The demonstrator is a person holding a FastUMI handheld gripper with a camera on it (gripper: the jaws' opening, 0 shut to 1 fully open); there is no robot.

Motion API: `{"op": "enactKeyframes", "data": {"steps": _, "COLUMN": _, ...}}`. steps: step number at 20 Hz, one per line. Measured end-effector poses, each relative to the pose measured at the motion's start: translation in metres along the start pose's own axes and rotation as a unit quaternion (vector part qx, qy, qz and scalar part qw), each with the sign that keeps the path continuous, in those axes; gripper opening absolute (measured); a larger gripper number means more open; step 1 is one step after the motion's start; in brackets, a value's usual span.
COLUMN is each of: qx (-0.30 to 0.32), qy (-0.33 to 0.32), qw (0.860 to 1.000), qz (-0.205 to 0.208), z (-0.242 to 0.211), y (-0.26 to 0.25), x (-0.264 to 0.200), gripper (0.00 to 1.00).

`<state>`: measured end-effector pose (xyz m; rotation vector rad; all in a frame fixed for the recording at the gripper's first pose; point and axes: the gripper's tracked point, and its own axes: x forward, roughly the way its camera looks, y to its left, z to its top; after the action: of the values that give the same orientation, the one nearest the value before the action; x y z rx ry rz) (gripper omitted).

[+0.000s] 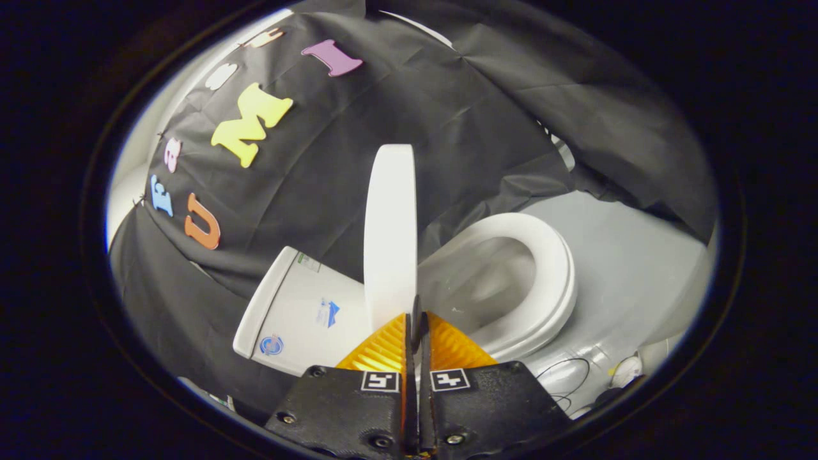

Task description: Open the toilet lid.

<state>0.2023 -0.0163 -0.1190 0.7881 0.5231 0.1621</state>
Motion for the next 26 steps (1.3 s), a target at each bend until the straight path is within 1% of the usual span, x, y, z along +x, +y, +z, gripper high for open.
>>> {"op": "enactKeyframes", "data": {"steps": 2, "qx": -0.014, "qy": -0.004, "qw": 1.0, "qz": -0.003, "z": 0.001, "y": 0.019, "x": -0.001, "gripper": 0.05}}
{"op": "enactKeyframes", "data": {"steps": 7, "qx": -0.046, "qy": -0.009, "qw": 0.999, "qz": -0.006, "z": -0.004, "y": 0.046, "x": -0.004, "gripper": 0.07}}
{"op": "enactKeyframes", "data": {"steps": 14, "qx": -0.101, "qy": -0.022, "qw": 0.994, "qz": -0.022, "z": -0.013, "y": 0.082, "x": -0.005, "gripper": 0.09}}
{"op": "enactKeyframes", "data": {"steps": 26, "qx": -0.158, "qy": -0.028, "qw": 0.986, "qz": -0.037, "z": -0.033, "y": 0.143, "x": 0.002, "gripper": 0.1}}
